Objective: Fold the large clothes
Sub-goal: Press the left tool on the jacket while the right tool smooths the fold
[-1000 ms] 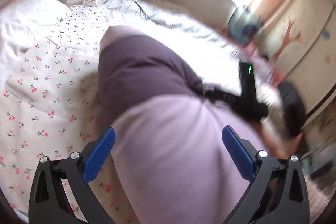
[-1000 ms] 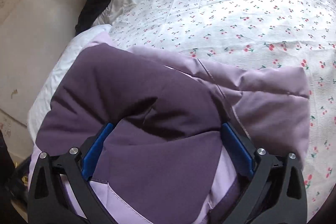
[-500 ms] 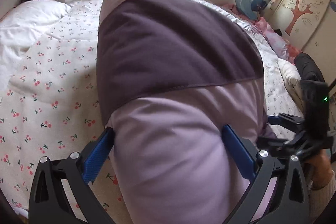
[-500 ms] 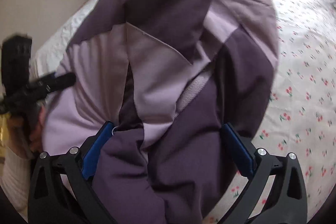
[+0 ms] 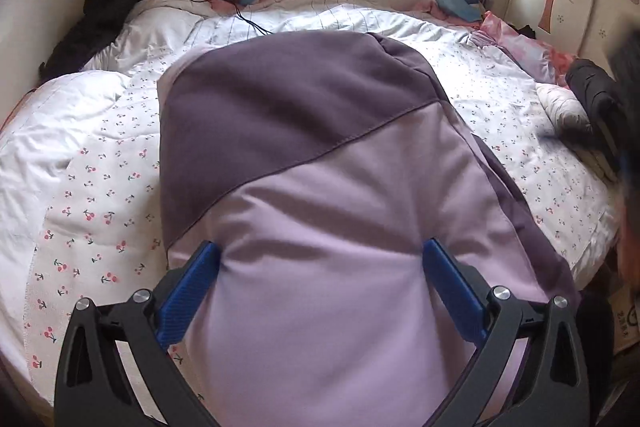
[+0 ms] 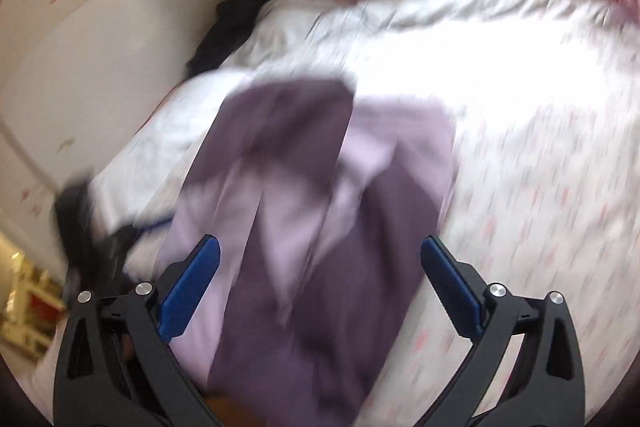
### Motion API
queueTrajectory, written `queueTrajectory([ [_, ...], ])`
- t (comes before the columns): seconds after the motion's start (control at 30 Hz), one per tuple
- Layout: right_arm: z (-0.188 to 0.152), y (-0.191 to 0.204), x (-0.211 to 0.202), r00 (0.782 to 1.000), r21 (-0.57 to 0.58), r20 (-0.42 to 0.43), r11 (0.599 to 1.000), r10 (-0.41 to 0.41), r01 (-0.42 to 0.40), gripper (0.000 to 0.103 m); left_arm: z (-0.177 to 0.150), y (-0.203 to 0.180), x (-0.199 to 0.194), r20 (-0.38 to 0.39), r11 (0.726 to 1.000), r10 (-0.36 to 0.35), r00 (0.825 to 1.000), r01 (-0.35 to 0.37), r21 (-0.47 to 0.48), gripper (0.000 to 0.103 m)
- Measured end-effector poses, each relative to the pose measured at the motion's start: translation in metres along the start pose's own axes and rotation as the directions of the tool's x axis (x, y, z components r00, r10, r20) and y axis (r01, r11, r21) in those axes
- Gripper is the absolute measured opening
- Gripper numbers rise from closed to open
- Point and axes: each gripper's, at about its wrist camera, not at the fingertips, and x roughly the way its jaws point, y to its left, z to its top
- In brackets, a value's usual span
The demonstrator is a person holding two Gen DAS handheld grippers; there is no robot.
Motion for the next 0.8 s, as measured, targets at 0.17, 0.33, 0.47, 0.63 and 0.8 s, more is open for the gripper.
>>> queueTrajectory([
  [0.17, 0.072, -0.019, 0.106, 0.969, 0.0, -0.077, 0.972, -0.233, 0.234, 0.097, -0.005, 0.003, -0.002, 0.011, 1.0, -0.009, 1.0, 0.008, 0.011, 0.098],
  [0.33, 0.038, -0.101, 0.167, 0.957, 0.262, -0.285, 0.955, -0.058, 0.136, 0.097, -0.006, 0.002, 0.002, 0.012, 0.999, -0.03, 0.999, 0.03, 0.014, 0.097],
  [0.47, 0.03, -0.081, 0.07, 0.995, 0.222, -0.09, 0.973, -0.034, 0.053, 0.097, -0.011, 0.011, -0.001, 0.029, 0.998, -0.056, 0.998, 0.056, -0.009, 0.097],
  [0.63, -0.017, -0.025, 0.019, 0.981, 0.136, -0.117, 0.981, 0.152, -0.136, 0.096, -0.01, 0.009, -0.002, 0.027, 0.999, -0.044, 0.999, 0.044, -0.009, 0.097],
  [0.8, -0.054, -0.043, 0.044, 0.956, 0.24, -0.255, 0.968, 0.142, -0.08, 0.097, -0.014, 0.013, -0.025, -0.013, 0.999, -0.028, 1.0, 0.027, -0.042, 0.097],
])
